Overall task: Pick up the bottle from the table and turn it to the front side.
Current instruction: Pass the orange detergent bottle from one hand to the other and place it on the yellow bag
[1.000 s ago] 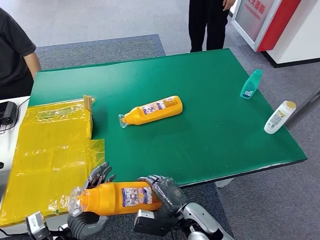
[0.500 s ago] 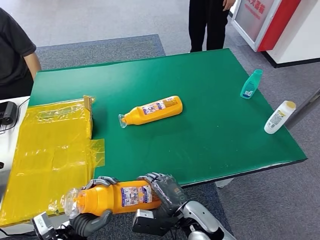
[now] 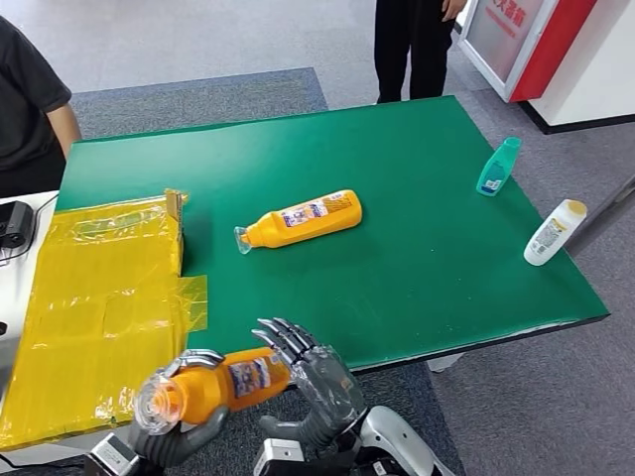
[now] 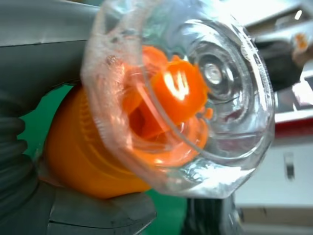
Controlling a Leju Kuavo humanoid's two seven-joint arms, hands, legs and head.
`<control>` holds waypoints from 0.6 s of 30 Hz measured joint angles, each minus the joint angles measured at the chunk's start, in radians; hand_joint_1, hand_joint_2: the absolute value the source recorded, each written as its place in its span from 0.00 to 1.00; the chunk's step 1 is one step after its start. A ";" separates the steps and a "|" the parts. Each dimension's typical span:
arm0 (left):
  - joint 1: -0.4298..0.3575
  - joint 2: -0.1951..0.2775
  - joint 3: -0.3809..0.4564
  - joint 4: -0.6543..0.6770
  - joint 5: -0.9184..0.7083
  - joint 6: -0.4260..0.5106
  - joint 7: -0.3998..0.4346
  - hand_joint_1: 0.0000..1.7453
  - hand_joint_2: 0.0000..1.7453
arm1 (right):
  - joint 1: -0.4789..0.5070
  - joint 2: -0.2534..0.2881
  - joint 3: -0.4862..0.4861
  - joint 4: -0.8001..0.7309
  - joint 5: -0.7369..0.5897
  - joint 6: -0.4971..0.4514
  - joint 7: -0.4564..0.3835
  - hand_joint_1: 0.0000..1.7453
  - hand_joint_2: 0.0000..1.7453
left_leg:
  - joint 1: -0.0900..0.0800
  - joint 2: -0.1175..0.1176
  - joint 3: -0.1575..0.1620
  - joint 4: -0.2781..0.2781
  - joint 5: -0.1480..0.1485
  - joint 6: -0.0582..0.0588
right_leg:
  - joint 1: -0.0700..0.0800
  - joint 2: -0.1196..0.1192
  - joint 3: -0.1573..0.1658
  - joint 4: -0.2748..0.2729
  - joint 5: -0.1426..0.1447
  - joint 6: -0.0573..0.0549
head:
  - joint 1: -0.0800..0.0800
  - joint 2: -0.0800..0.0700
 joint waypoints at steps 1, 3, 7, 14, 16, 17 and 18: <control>0.004 -0.002 0.019 -0.016 -0.025 0.024 -0.005 1.00 1.00 | 0.011 0.000 -0.005 -0.011 0.004 -0.004 -0.002 0.00 1.00 | 0.000 0.000 0.000 0.000 0.000 0.000 | 0.000 0.000 0.000 0.000 0.000 0.000 | 0.000 0.000; 0.012 -0.008 0.051 -0.048 -0.069 0.074 -0.011 1.00 1.00 | 0.028 0.000 -0.013 -0.029 0.008 -0.013 -0.004 0.00 1.00 | 0.000 0.000 0.000 0.000 0.000 0.000 | 0.000 0.000 0.000 0.000 0.000 0.000 | 0.000 0.000; 0.029 -0.024 0.111 -0.121 -0.164 0.191 -0.012 1.00 1.00 | 0.065 -0.003 -0.029 -0.063 0.009 -0.034 0.000 0.00 1.00 | 0.000 0.000 0.000 0.000 0.000 0.000 | 0.000 0.000 0.000 0.000 0.000 0.000 | 0.000 0.000; 0.041 -0.030 0.207 -0.223 -0.334 0.396 0.025 1.00 1.00 | 0.111 -0.021 -0.050 -0.107 -0.001 -0.073 0.018 0.00 1.00 | 0.000 0.000 0.000 0.000 0.000 0.000 | 0.000 0.000 0.000 0.000 0.000 0.000 | 0.000 0.000; 0.041 -0.030 0.218 -0.236 -0.359 0.416 0.036 1.00 1.00 | 0.117 -0.026 -0.053 -0.112 -0.003 -0.078 0.022 0.00 1.00 | 0.000 0.000 0.000 0.000 0.000 0.000 | 0.000 0.000 0.000 0.000 0.000 0.000 | 0.000 0.000; 0.041 -0.028 0.223 -0.240 -0.394 0.437 0.053 1.00 1.00 | 0.119 -0.028 -0.054 -0.114 -0.005 -0.082 0.026 0.00 1.00 | 0.000 0.000 0.000 0.000 0.000 0.000 | 0.000 0.000 0.000 0.000 0.000 0.000 | 0.000 0.000; 0.041 -0.023 0.228 -0.243 -0.454 0.464 0.090 1.00 1.00 | 0.123 -0.031 -0.055 -0.116 -0.008 -0.089 0.031 0.00 1.00 | 0.000 0.000 0.000 0.000 0.000 0.000 | 0.000 0.000 0.000 0.000 0.000 0.000 | 0.000 0.000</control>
